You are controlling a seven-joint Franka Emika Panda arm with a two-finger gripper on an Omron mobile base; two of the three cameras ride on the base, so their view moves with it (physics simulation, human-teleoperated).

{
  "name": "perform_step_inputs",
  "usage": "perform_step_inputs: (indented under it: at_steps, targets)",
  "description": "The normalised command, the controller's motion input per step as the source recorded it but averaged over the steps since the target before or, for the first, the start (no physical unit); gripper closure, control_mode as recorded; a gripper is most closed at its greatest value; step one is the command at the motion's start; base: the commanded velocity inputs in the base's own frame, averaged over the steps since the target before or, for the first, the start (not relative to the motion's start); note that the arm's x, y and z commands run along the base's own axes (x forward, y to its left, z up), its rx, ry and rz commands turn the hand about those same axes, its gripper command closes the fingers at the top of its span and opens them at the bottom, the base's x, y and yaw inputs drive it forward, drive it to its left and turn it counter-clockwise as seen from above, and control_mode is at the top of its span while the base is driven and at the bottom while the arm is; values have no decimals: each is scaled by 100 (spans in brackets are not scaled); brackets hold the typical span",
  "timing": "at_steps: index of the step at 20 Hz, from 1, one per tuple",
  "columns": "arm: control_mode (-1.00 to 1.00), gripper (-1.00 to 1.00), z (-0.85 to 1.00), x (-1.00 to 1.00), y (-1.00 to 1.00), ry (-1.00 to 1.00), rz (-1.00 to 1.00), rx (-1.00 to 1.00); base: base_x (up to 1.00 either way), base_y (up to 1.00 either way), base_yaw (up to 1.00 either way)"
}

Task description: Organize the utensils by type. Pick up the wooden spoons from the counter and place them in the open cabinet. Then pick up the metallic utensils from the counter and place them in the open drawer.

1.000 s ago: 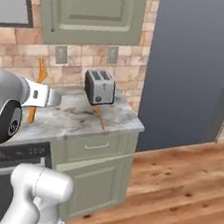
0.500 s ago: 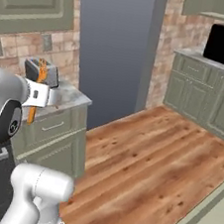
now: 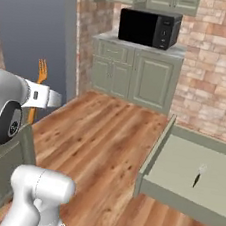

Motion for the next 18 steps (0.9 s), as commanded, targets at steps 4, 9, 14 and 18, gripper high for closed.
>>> perform_step_inputs:
  at_steps: [4, 9, 14, 18]
  targets:
    - [100, 100, 0, 0, 0, 0, 0, 0, -17, -1, -65]
    - [100, 100, 0, 0, 0, 0, 0, 0, 0, -6, -50]
    - [100, 100, 0, 0, 0, 0, 0, 0, 12, -18, -9]
    - [100, 100, 0, 0, 0, 0, 0, 0, 29, -37, 0]
